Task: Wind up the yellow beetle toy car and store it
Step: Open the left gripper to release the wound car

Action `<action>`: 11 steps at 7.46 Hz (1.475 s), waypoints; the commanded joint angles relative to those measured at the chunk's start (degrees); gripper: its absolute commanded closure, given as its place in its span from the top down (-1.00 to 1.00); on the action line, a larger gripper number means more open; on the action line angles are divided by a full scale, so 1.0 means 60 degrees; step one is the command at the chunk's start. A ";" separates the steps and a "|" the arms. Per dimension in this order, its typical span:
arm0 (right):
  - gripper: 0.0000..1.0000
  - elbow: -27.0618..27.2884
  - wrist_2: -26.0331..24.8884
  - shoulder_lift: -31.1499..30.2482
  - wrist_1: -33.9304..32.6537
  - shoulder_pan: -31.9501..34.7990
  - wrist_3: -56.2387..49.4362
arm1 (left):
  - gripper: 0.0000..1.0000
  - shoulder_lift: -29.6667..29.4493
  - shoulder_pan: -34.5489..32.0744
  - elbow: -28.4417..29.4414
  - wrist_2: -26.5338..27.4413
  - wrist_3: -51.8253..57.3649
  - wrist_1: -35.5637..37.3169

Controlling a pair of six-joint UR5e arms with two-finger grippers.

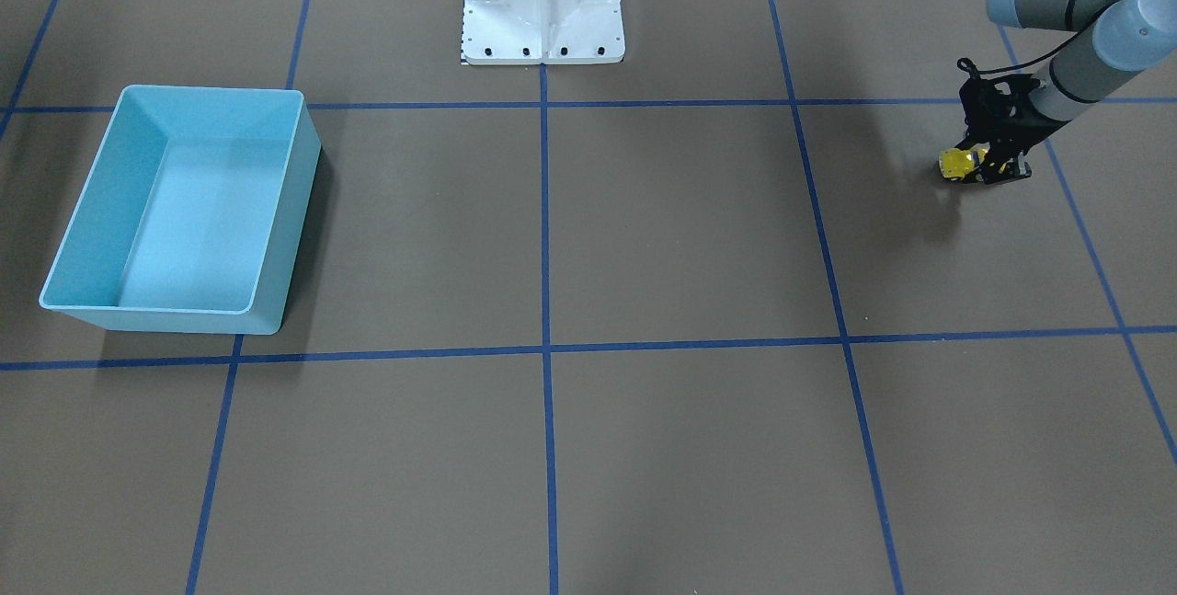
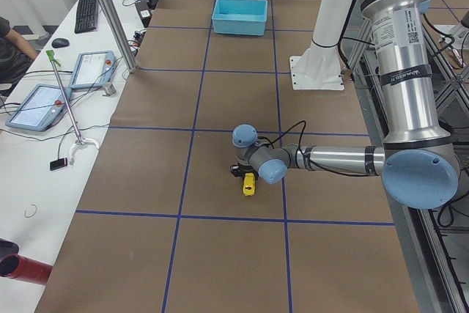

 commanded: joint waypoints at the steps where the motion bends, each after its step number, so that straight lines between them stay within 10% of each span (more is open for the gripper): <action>1: 1.00 0.0000 0.0000 0.0002 -0.0014 0.0000 0.0000 | 1.00 -0.0001 -0.0231 -0.0060 -0.0044 0.0307 -0.0006; 11: 1.00 0.0029 0.0000 0.0002 0.0000 0.0000 0.0014 | 1.00 -0.0074 -0.0291 -0.1393 0.1304 0.0483 0.2542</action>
